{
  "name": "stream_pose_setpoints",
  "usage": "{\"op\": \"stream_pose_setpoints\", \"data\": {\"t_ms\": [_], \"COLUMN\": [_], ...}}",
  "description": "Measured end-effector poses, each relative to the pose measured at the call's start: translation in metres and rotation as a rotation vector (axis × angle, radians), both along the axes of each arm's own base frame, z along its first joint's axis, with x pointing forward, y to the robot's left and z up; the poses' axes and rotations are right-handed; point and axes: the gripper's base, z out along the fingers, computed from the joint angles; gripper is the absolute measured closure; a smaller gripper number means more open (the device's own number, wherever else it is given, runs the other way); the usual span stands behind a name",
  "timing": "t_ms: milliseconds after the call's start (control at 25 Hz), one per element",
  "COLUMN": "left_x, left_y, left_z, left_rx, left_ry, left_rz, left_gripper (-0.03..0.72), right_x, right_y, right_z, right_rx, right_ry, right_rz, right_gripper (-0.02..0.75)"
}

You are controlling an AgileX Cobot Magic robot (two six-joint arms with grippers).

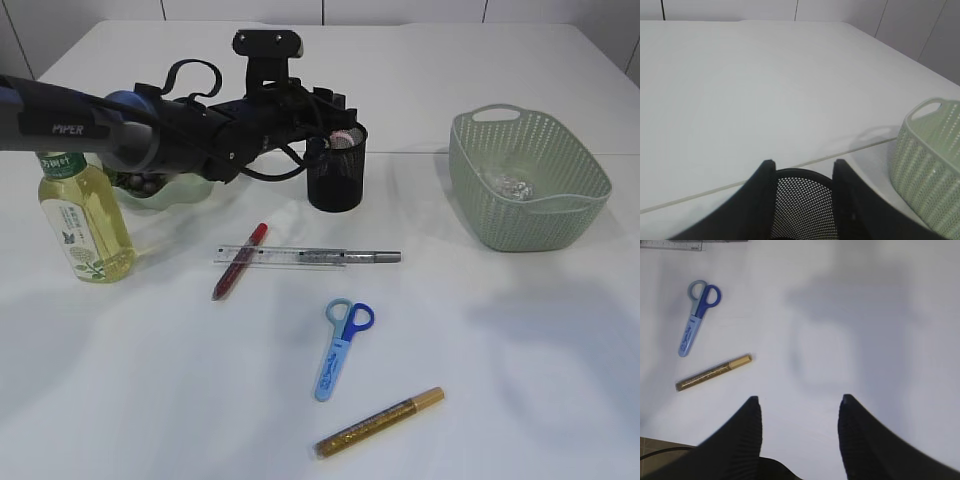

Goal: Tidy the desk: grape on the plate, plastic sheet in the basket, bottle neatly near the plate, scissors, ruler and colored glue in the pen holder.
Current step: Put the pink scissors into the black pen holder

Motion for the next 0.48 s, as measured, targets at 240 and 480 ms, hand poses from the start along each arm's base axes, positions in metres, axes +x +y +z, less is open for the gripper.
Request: {"op": "stream_pose_setpoints", "data": {"t_ms": [240, 480], "left_x": [-0.001, -0.011], "left_y": [0.001, 0.010], "left_z": [0.007, 0.046], "left_rx": [0.017, 0.082], "left_ry": [0.024, 0.114], "left_rz": [0.006, 0.030], "left_gripper": [0.409, 0.409], "right_x": [0.000, 0.000], "right_y": [0.000, 0.000], "right_z": [0.000, 0.000], "right_rx": [0.000, 0.000], "right_ry": [0.000, 0.000], "right_rz": [0.000, 0.000], "right_gripper": [0.339, 0.339]}}
